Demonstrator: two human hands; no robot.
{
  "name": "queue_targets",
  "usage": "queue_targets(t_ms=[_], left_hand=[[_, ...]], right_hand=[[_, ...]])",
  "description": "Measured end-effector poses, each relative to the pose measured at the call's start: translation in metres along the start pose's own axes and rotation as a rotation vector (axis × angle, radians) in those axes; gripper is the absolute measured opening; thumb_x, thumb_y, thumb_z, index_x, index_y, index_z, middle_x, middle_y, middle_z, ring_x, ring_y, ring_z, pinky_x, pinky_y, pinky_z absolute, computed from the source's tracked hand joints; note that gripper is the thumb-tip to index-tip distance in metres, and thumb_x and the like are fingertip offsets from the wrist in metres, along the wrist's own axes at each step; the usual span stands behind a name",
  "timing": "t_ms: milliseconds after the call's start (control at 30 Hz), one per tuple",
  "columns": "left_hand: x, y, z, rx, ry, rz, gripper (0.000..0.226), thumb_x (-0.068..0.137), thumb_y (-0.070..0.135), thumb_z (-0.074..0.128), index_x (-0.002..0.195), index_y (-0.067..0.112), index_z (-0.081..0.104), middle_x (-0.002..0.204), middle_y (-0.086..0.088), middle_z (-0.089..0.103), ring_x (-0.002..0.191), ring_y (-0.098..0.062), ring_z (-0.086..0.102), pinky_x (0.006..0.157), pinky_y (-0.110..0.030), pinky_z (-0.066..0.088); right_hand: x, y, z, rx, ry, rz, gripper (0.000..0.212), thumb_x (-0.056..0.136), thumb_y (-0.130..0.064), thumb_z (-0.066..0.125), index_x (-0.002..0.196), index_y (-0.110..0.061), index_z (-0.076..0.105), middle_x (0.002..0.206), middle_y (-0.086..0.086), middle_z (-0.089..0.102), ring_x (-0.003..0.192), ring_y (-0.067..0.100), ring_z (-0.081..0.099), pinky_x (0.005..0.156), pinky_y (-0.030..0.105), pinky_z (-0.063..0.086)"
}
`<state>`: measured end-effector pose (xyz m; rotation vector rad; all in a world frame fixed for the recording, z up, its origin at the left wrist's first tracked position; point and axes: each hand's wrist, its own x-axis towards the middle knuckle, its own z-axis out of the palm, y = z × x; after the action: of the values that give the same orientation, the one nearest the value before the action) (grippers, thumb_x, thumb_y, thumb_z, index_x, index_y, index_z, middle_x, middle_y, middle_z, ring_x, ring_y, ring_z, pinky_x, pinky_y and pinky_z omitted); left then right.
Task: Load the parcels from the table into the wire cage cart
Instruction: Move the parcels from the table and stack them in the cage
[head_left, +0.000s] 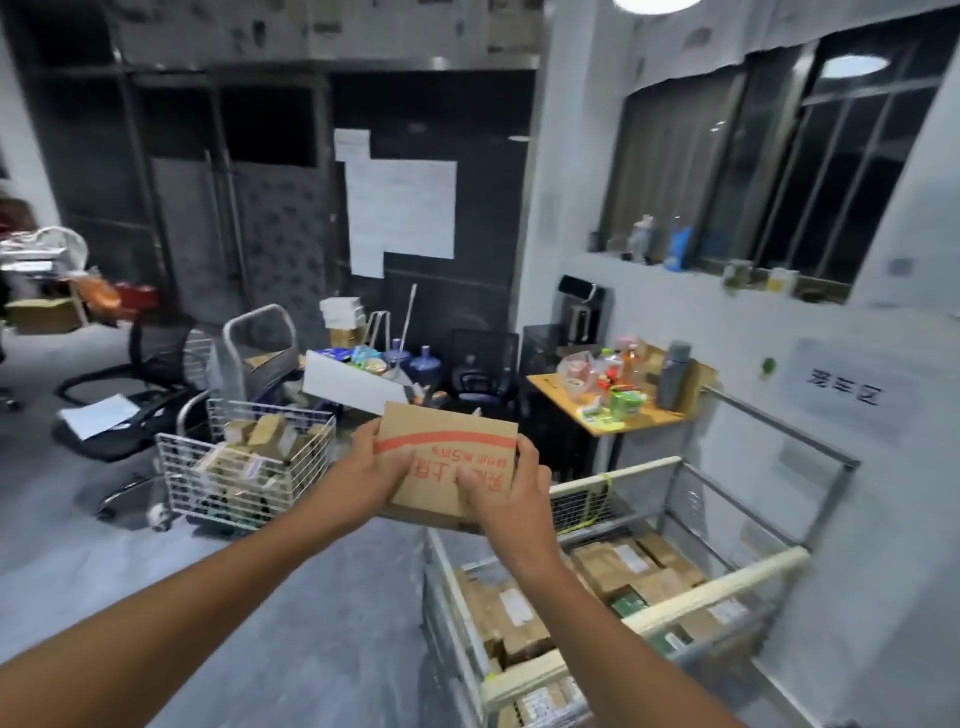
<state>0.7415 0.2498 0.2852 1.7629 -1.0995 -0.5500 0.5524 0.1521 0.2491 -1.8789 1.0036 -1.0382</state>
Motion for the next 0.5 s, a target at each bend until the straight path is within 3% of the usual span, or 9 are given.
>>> queue_targets(t_ms=[67, 133, 267, 367, 433, 500], left_hand=[[0.006, -0.018, 0.003, 0.002, 0.051, -0.009, 0.053, 0.101, 0.046, 0.057, 0.147, 0.032, 0.034, 0.123, 0.013, 0.062, 0.111, -0.013, 0.065, 0.084, -0.03, 0.051], [0.012, -0.027, 0.015, 0.001, 0.06, -0.023, 0.052, 0.103, 0.042, 0.056, 0.148, 0.031, 0.032, 0.122, 0.016, 0.06, 0.109, -0.01, 0.064, 0.085, -0.032, 0.053], [0.044, -0.034, 0.043, 0.027, 0.08, -0.087, 0.053, 0.097, 0.05, 0.058, 0.143, 0.037, 0.034, 0.123, 0.015, 0.061, 0.109, -0.012, 0.064, 0.094, -0.042, 0.055], [0.071, -0.043, 0.076, -0.025, 0.117, -0.11, 0.067, 0.091, 0.056, 0.059, 0.149, 0.035, 0.033, 0.128, 0.013, 0.061, 0.113, -0.015, 0.066, 0.096, -0.049, 0.057], [0.086, -0.044, 0.099, -0.057, 0.157, -0.15, 0.066, 0.094, 0.053, 0.057, 0.151, 0.036, 0.028, 0.126, 0.014, 0.061, 0.112, -0.015, 0.066, 0.094, -0.049, 0.059], [0.099, -0.042, 0.119, -0.056, 0.203, -0.173, 0.06, 0.099, 0.046, 0.057, 0.151, 0.034, 0.028, 0.121, 0.02, 0.059, 0.111, -0.012, 0.065, 0.096, -0.047, 0.058]], right_hand=[[0.015, 0.01, 0.011, -0.009, -0.045, -0.001, 0.08, 0.089, -0.057, 0.073, 0.152, -0.04, 0.026, 0.129, -0.001, 0.037, 0.113, 0.019, 0.054, 0.093, 0.038, 0.054], [0.032, 0.024, 0.016, -0.021, -0.085, 0.021, 0.082, 0.088, -0.058, 0.074, 0.152, -0.04, 0.027, 0.13, 0.0, 0.038, 0.113, 0.018, 0.055, 0.092, 0.039, 0.054], [0.07, 0.058, 0.009, -0.054, -0.129, 0.03, 0.083, 0.09, -0.059, 0.071, 0.156, -0.037, 0.025, 0.131, -0.001, 0.039, 0.108, 0.015, 0.055, 0.068, 0.019, 0.042], [0.103, 0.091, 0.003, -0.042, -0.17, 0.034, 0.083, 0.091, -0.058, 0.07, 0.156, -0.036, 0.024, 0.129, -0.001, 0.038, 0.106, 0.015, 0.056, 0.066, 0.011, 0.039], [0.123, 0.109, -0.002, -0.036, -0.196, 0.026, 0.084, 0.09, -0.059, 0.071, 0.156, -0.037, 0.025, 0.128, 0.0, 0.038, 0.107, 0.015, 0.057, 0.072, 0.017, 0.048], [0.144, 0.124, -0.007, -0.025, -0.225, 0.022, 0.086, 0.089, -0.059, 0.073, 0.156, -0.037, 0.024, 0.129, 0.0, 0.038, 0.109, 0.016, 0.058, 0.088, 0.033, 0.057]])
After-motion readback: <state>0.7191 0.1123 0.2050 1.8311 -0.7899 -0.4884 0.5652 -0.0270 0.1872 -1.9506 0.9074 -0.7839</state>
